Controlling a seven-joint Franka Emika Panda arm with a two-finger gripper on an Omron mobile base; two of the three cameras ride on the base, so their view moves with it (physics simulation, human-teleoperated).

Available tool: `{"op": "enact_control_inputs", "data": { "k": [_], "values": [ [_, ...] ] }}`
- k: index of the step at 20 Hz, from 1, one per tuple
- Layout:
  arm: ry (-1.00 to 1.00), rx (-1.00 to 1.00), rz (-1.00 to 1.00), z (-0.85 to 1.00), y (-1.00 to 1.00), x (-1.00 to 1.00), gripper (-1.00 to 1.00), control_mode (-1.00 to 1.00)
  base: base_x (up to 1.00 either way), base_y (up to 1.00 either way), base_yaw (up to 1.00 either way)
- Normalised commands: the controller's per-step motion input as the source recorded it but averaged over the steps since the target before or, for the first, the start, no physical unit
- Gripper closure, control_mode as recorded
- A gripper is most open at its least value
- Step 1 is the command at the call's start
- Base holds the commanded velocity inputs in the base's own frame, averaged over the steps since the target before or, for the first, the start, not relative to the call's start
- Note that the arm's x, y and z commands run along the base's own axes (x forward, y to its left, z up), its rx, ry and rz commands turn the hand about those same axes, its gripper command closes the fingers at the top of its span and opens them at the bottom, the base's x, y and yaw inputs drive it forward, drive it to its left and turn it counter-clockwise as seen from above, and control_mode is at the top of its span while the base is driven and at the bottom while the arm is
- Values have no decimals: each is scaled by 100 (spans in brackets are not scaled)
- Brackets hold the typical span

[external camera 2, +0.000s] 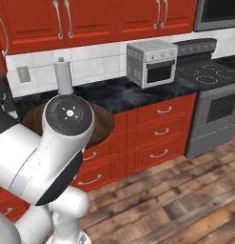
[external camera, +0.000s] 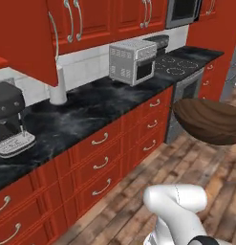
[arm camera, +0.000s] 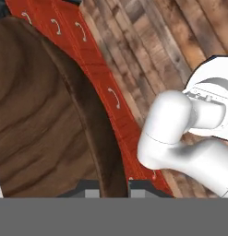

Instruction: Move the bowls from the cabinet to the plates on the dining table.

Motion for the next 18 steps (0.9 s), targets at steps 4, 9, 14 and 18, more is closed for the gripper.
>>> {"op": "enact_control_inputs", "data": {
  "k": [4, 9, 14, 18],
  "values": [
    [0, 0, 0, 0, 0, 0, 100, 100, 0, -34, -69],
    [0, 0, 0, 0, 0, 0, 100, 100, 0, -22, -71],
    [0, 0, 0, 0, 0, 0, 100, 100, 30, -4, -64],
    [0, 0, 0, 0, 0, 0, 100, 100, 98, 0, -28]
  ]
}}
